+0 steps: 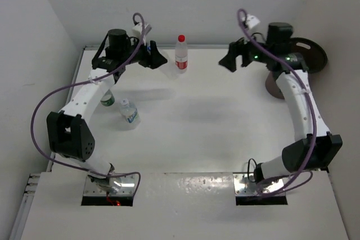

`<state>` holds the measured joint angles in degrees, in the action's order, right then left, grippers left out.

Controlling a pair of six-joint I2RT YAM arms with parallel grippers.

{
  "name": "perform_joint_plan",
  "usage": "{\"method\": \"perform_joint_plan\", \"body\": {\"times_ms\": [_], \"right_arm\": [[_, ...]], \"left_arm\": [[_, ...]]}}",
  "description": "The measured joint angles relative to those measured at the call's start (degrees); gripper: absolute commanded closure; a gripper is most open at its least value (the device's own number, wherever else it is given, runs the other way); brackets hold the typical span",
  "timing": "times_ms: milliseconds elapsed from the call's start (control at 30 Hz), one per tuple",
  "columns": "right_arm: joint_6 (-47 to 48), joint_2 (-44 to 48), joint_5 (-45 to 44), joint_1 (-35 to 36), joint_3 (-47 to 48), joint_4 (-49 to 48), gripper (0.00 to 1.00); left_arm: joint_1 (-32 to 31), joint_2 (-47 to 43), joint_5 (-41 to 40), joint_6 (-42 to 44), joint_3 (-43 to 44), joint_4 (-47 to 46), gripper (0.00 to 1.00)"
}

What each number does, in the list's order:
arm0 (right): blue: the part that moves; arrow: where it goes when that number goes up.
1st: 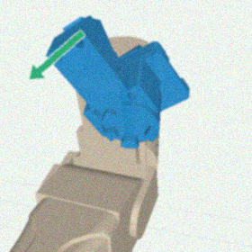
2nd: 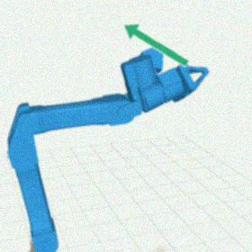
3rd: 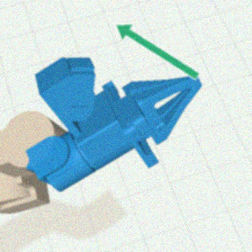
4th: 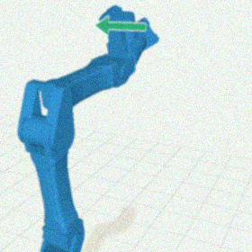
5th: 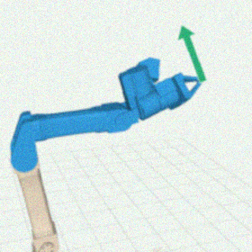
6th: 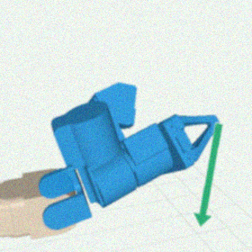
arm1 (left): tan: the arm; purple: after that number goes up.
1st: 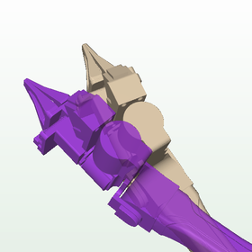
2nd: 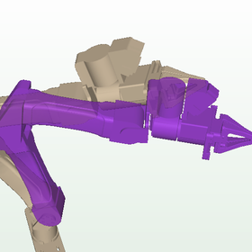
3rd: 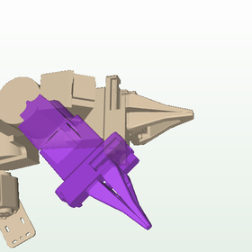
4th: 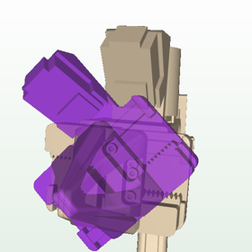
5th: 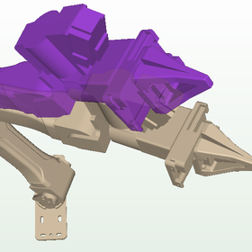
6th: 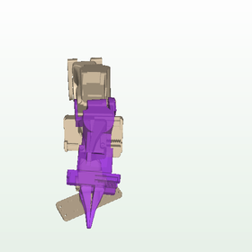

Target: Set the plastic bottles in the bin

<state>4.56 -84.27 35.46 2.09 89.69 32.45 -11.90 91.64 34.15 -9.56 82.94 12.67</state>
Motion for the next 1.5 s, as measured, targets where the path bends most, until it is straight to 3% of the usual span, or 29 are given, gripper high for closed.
{"method": "perform_joint_plan", "body": {"times_ms": [233, 467, 600, 733, 767, 800, 833, 867, 933, 1067, 1200, 1333, 1500], "right_arm": [[4.09, 1.84, -8.79, 22.71, -1.81, 1.95, 0.07], [7.96, 2.45, -19.41, 31.3, -2.23, -0.7, 0.07], [9.29, 2.45, -23.04, 32.59, -2.62, -1.22, 0.17], [10.1, 2.45, -23.89, 32.68, -2.71, -1.57, 0.37], [10.34, 2.45, -23.85, 32.81, -2.8, -1.68, 0.41], [10.45, 2.45, -23.8, 32.85, -2.91, -1.79, 0.45], [10.69, 2.47, -23.76, 32.83, -2.95, -1.81, 0.51], [10.78, 2.47, -23.76, 32.63, -3.02, -1.86, 0.54], [10.73, 2.51, -23.69, 31.87, -3.41, -2.05, 0.62], [10.25, 3.76, -24.15, 25.46, -5.6, -3.28, 0.69], [8.22, 6.16, -23.89, 13.6, -7.15, -4.22, 0.71], [3.39, 7.13, -22.01, -5.73, -7.17, -10.88, 0.71], [-5.55, 4.76, -21.33, -25.0, -5.68, -20.68, 0.71]], "left_arm": [[-7.74, -6.1, 9.11, -10.14, 0.31, -5.75, 0.64], [-10.16, -6.21, 14.67, -20.06, -1.73, -11.17, 0.65], [-11.04, -6.21, 16.41, -22.93, -1.9, -13.31, 0.65], [-11.67, -6.21, 17.07, -25.05, -2.67, -15.98, 0.63], [-11.63, -6.21, 17.03, -25.35, -2.75, -16.37, 0.55], [-11.63, -6.21, 16.92, -25.59, -2.89, -16.68, 0.41], [-11.63, -6.21, 16.92, -25.79, -3.08, -16.92, 0.26], [-11.63, -6.21, 16.85, -25.9, -3.26, -17.09, 0.03], [-11.34, -6.21, 16.72, -26.4, -3.34, -16.7, 0.0], [-8.57, -6.23, 16.11, -26.71, -3.21, -14.93, 0.0], [-1.22, -5.22, 14.67, -26.21, 0.22, -13.29, 0.0], [2.99, -2.73, 11.08, -21.99, 6.32, -12.52, 0.0], [0.87, -0.59, 5.88, -16.76, 7.04, -12.26, 0.0]]}}
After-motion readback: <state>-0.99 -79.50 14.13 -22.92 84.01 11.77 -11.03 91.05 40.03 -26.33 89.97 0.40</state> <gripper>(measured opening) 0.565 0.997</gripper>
